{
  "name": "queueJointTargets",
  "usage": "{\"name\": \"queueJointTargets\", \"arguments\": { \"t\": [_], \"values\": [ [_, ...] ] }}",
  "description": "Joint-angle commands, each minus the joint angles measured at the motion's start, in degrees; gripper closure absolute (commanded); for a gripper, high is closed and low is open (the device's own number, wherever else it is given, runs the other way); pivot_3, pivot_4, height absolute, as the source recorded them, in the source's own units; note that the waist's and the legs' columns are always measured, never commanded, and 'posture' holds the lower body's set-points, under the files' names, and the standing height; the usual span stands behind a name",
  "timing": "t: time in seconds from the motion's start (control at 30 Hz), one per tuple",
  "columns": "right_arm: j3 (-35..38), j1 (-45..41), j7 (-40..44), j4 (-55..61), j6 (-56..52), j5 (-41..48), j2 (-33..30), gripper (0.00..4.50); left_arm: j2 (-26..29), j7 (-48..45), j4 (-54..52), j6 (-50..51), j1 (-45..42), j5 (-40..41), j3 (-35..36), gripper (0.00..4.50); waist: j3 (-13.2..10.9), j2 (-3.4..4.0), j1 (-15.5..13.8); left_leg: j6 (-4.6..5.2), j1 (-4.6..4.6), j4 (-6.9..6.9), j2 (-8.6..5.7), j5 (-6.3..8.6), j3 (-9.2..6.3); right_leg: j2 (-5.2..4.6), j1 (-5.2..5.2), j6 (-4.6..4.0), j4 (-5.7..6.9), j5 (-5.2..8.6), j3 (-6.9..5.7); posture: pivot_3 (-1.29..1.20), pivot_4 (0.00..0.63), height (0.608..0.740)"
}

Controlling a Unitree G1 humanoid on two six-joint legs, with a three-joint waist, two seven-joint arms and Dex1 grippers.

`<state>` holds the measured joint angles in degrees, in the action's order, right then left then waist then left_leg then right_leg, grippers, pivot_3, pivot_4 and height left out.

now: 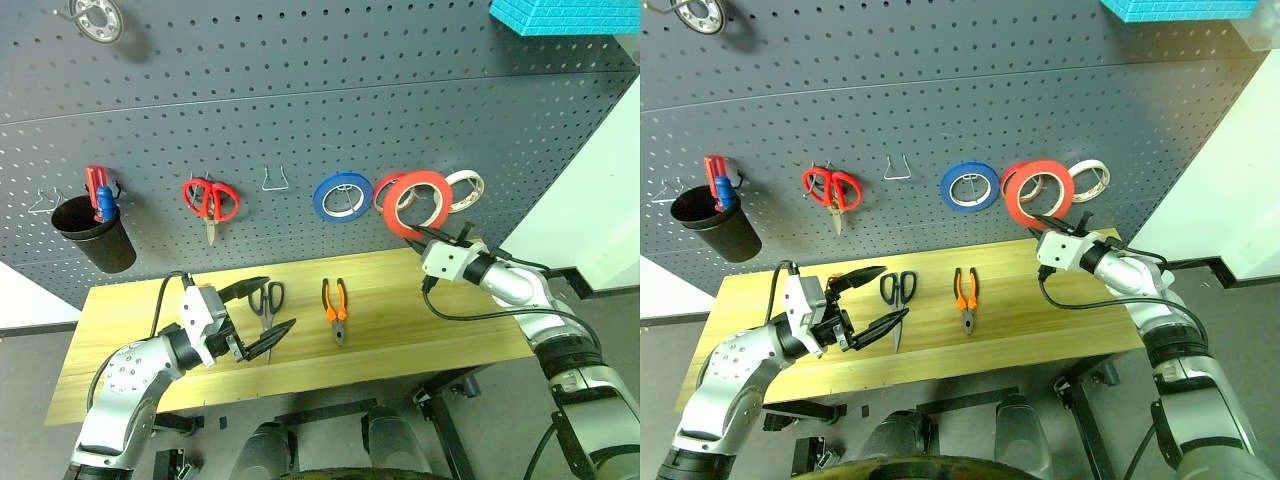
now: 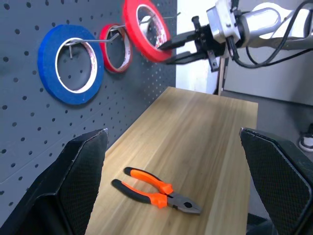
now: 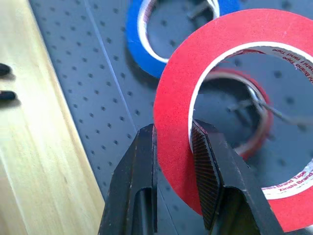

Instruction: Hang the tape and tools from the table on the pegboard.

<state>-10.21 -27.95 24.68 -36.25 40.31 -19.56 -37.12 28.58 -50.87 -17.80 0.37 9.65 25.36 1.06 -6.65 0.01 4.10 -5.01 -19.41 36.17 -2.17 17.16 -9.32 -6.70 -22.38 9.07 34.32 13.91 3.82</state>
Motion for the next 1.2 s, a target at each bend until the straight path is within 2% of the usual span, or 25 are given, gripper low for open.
{"name": "queueJointTargets", "arguments": {
  "t": [0.03,0.1,0.27,0.3,0.47,0.5,0.63,0.73,0.83,0.93,1.07,1.2],
  "values": [
    [-0.8,-2.5,0.2,-1.6,2.5,0.2,0.5,3.84,-0.2,0.0,-0.1,-1.8,-0.1,-0.5,0.5,0.00,0.0,0.00,-0.1,0.00,0.00,0.00,0.00,0.00,0.00,0.00,0.00,0.01,0.00,-0.01,0.00,-0.08,0.043,0.738],
    [-1.3,-2.9,0.8,-2.6,2.7,0.6,0.6,3.84,-0.4,-0.1,0.0,-2.1,0.0,-0.5,0.5,0.00,0.0,0.00,-0.1,0.00,0.00,0.01,0.00,0.00,0.00,0.00,0.00,0.00,0.01,-0.01,0.00,-0.08,0.041,0.738],
    [-1.4,-3.5,1.3,-4.1,2.7,1.6,0.9,2.26,-1.1,0.0,0.2,-2.6,-0.1,0.1,0.7,0.00,0.0,0.01,0.0,0.00,0.01,0.02,0.00,0.00,0.00,0.00,0.00,0.00,0.01,-0.02,0.02,-0.08,0.042,0.738],
    [-1.4,-3.4,1.3,-4.1,2.8,1.7,0.7,1.83,-1.2,0.0,0.1,-2.6,-0.1,0.1,0.7,0.00,0.0,0.01,0.0,0.00,0.02,0.02,0.00,0.00,0.01,0.00,0.00,0.00,0.01,-0.02,0.03,-0.08,0.042,0.738],
    [-0.5,-1.8,-2.9,-1.3,4.7,-1.0,-1.5,0.19,-1.2,-0.1,0.4,-2.6,0.0,-0.3,0.9,0.00,0.0,0.02,0.0,0.00,0.02,0.02,0.00,0.00,0.01,0.00,0.00,0.04,0.02,-0.05,0.03,-0.08,0.043,0.738],
    [-0.3,-1.1,-3.5,0.1,5.8,-1.6,-2.5,0.04,-1.1,0.1,0.6,-2.8,0.2,-0.6,1.2,0.00,0.0,0.02,0.0,0.00,0.01,0.02,0.00,0.00,0.01,0.00,0.00,0.05,0.02,-0.06,0.04,-0.07,0.047,0.738],
    [-0.4,3.5,1.3,8.1,6.8,2.5,-6.2,0.04,0.6,2.1,3.9,-2.5,1.2,-4.2,2.7,0.00,0.0,0.02,-0.2,0.00,0.00,0.01,-0.01,0.00,0.01,0.00,0.00,0.05,0.01,-0.05,0.04,-0.08,0.055,0.738],
    [-1.9,9.2,10.1,16.6,0.1,10.7,-7.7,0.04,1.1,2.7,7.0,-3.4,1.8,-4.3,4.4,0.00,0.1,-0.02,0.0,0.01,0.02,0.03,0.00,0.00,0.02,0.01,0.03,0.00,0.01,-0.02,0.05,-0.10,0.062,0.738],
    [-3.2,14.0,16.8,25.1,-12.0,16.6,-6.5,0.04,1.8,3.2,10.4,-3.4,1.5,-5.3,5.4,0.00,0.1,-0.03,0.0,0.01,0.06,0.07,0.00,0.00,0.02,0.01,0.08,-0.01,0.02,-0.01,0.06,-0.10,0.067,0.738],
    [-3.6,15.3,18.3,29.4,-23.5,17.4,-3.9,0.04,2.9,2.6,12.8,-1.5,0.8,-5.6,5.4,0.00,0.1,-0.04,0.0,0.02,0.07,0.13,0.00,0.00,0.02,0.02,0.07,-0.03,0.11,-0.03,0.06,-0.10,0.072,0.738],
    [-6.2,13.3,19.3,33.9,-50.0,20.5,4.3,0.04,6.0,1.8,19.2,-1.2,-0.8,-9.4,4.2,0.00,0.1,-0.06,-0.1,0.02,0.09,0.23,0.01,0.00,0.00,0.07,0.05,-0.09,0.23,-0.05,0.06,-0.11,0.078,0.738],
    [-8.5,9.7,16.8,34.3,-67.4,19.2,11.5,0.04,6.7,1.1,22.7,-2.3,-2.7,-10.6,4.2,0.00,0.1,-0.04,-0.1,0.01,0.05,0.22,0.01,0.00,-0.02,0.07,-0.07,-0.08,0.33,-0.05,0.06,-0.11,0.080,0.738]
  ]
}}
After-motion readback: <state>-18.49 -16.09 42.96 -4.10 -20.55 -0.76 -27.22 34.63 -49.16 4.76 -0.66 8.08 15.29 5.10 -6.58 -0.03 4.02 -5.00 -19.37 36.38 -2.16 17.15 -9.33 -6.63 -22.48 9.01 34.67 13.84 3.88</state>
